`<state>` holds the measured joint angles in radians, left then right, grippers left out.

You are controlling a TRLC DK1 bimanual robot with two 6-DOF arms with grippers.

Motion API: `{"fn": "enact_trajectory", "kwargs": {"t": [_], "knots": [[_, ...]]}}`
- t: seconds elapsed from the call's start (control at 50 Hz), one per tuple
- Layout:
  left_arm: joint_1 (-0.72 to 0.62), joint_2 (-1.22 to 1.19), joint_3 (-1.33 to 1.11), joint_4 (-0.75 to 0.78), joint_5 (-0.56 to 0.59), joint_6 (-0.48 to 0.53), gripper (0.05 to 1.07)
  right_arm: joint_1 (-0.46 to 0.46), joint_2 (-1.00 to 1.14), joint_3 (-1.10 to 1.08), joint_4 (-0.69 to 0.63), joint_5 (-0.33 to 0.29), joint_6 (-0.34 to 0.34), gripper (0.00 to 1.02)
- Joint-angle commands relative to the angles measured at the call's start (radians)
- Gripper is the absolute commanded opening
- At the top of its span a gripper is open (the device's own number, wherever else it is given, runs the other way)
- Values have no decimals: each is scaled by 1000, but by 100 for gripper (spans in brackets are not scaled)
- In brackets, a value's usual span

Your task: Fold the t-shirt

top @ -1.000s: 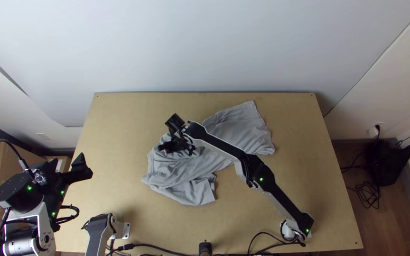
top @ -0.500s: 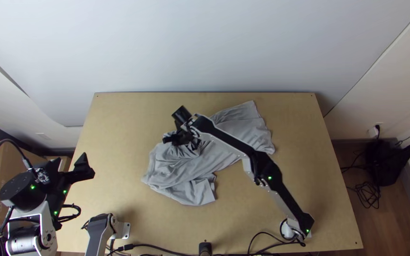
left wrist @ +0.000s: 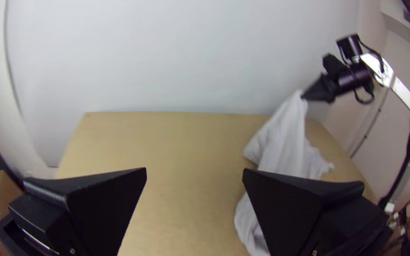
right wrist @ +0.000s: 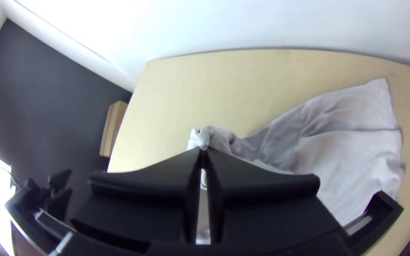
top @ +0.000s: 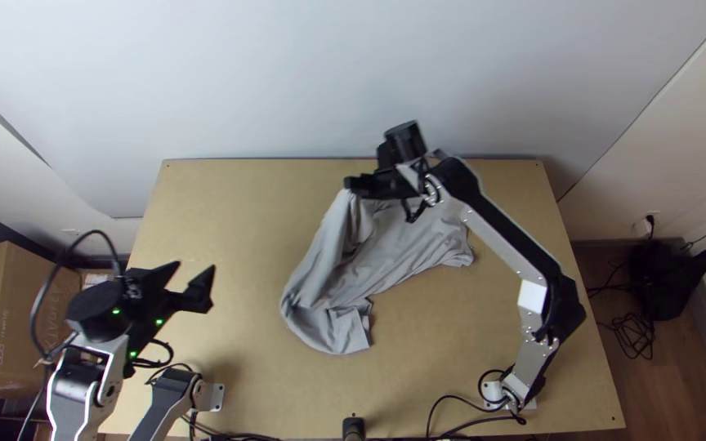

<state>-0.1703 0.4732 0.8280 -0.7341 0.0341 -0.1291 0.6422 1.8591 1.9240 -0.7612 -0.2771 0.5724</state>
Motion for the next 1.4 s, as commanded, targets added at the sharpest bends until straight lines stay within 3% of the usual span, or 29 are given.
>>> {"fn": "enact_trajectory", "kwargs": {"t": [0.0,0.42,1.02,1.06,1.1,1.2,1.22,1.38], "knots": [[-109,15,-98,76,7,-41,103,-24,-69,-8,7,6,15,3],[-387,360,-231,423,3,-3,103,-41,-126,43,34,52,35,3],[-601,802,-242,578,7,-60,102,-64,-126,72,69,59,24,3],[-610,838,-240,582,7,-55,97,-65,-127,72,72,59,26,3],[-620,863,-239,591,7,-53,81,-67,-132,72,77,59,29,3],[-617,880,-262,684,1,-64,14,-69,-144,69,79,59,35,3],[-612,878,-268,699,0,-67,7,-69,-149,66,79,59,35,3],[-511,783,-248,651,3,-40,8,-102,-179,38,80,59,26,3]]}}
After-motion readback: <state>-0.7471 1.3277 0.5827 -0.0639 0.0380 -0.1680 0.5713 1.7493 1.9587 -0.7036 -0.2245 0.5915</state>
